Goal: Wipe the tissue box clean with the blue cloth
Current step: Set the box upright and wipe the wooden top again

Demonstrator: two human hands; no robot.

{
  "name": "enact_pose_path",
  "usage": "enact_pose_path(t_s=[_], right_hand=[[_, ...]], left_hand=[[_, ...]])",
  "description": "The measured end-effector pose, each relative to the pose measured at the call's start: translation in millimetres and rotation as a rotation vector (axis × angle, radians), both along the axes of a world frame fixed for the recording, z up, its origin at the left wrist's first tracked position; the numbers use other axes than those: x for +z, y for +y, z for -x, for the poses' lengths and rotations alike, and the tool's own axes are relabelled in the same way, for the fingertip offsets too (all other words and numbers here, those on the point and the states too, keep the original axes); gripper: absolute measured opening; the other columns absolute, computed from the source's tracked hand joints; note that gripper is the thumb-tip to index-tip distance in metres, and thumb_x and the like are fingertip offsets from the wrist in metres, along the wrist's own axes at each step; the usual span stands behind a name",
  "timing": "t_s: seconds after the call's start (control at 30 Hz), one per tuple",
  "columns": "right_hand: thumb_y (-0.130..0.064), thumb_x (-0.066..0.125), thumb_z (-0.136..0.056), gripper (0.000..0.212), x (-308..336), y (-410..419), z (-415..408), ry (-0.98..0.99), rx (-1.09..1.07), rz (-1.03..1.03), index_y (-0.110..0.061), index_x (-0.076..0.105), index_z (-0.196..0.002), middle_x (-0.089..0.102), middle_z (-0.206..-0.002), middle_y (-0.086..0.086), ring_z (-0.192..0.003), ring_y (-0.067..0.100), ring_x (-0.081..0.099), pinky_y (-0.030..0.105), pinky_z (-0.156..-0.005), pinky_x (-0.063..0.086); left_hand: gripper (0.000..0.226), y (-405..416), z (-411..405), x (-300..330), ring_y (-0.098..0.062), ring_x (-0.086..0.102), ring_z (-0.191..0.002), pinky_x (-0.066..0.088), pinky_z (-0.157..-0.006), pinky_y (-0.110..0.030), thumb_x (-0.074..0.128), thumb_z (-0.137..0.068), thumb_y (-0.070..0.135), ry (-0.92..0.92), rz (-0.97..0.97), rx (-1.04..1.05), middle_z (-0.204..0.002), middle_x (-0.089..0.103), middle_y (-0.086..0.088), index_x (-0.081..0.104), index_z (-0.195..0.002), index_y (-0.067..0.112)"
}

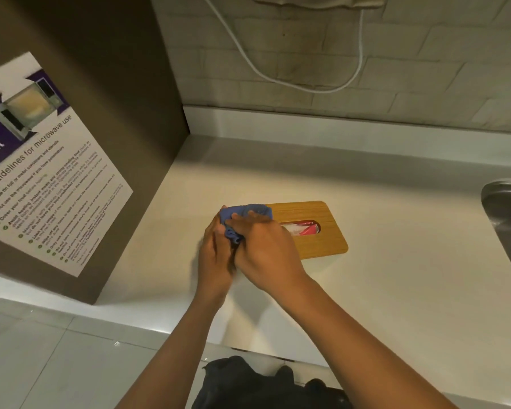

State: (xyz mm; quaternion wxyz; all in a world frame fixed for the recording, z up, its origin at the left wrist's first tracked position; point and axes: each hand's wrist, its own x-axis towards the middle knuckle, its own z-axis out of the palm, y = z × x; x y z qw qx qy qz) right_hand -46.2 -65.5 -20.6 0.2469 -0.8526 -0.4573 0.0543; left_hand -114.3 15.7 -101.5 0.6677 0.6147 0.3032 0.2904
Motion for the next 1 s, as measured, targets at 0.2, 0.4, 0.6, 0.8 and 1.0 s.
enact_pose_path(t_s=[0.2,0.4,0.6,0.8,1.0], right_hand=[[-0.012,0.054,-0.081,0.040,-9,-15,18,0.007,0.013,-0.029,-0.018,0.065,-0.119,0.066,-0.118,0.005,-0.114,0.018,0.057,0.027,-0.069,0.047],[-0.002,0.055,-0.081,0.034,-27,-32,28,0.020,0.079,-0.061,-0.013,0.068,-0.111,0.067,-0.117,0.002,-0.123,0.021,0.052,0.029,-0.092,0.046],[0.001,0.059,-0.072,0.049,-36,-47,34,-0.059,0.045,-0.099,-0.011,0.067,-0.119,0.065,-0.124,0.003,-0.125,0.027,0.053,0.036,-0.104,0.042],[0.002,0.068,-0.059,0.053,-48,-79,33,-0.103,-0.018,-0.133,-0.012,0.072,-0.111,0.070,-0.116,0.000,-0.117,0.023,0.060,0.034,-0.105,0.035],[0.008,0.058,-0.069,0.053,-43,-120,-7,-0.013,-0.265,-0.071,-0.015,0.069,-0.116,0.067,-0.120,0.007,-0.115,0.027,0.061,0.038,-0.083,0.055]], left_hand=[[0.068,-1,-4,-1,-0.005,0.057,-0.130,0.048,-0.100,-0.018,0.033,-0.096,0.061,0.006,0.216,0.018,-0.152,0.052,0.003,0.041,-0.154,0.026],[0.017,22,-3,-2,-0.024,0.067,-0.098,0.051,-0.077,-0.032,0.065,-0.096,0.020,0.043,0.428,-0.102,-0.111,0.070,-0.012,0.070,-0.112,0.019],[0.005,29,-14,-2,-0.018,0.067,-0.088,0.054,-0.077,-0.031,0.072,-0.092,0.017,0.086,0.397,-0.071,-0.090,0.073,0.002,0.074,-0.094,0.021],[0.017,32,-20,-5,-0.016,0.070,-0.089,0.052,-0.080,-0.037,0.073,-0.093,0.033,0.126,0.351,-0.078,-0.103,0.076,-0.005,0.074,-0.104,0.021],[0.021,45,-30,6,-0.006,0.071,-0.075,0.055,-0.057,-0.023,0.073,-0.091,0.045,0.162,0.234,-0.221,-0.090,0.075,0.003,0.074,-0.097,0.026]])
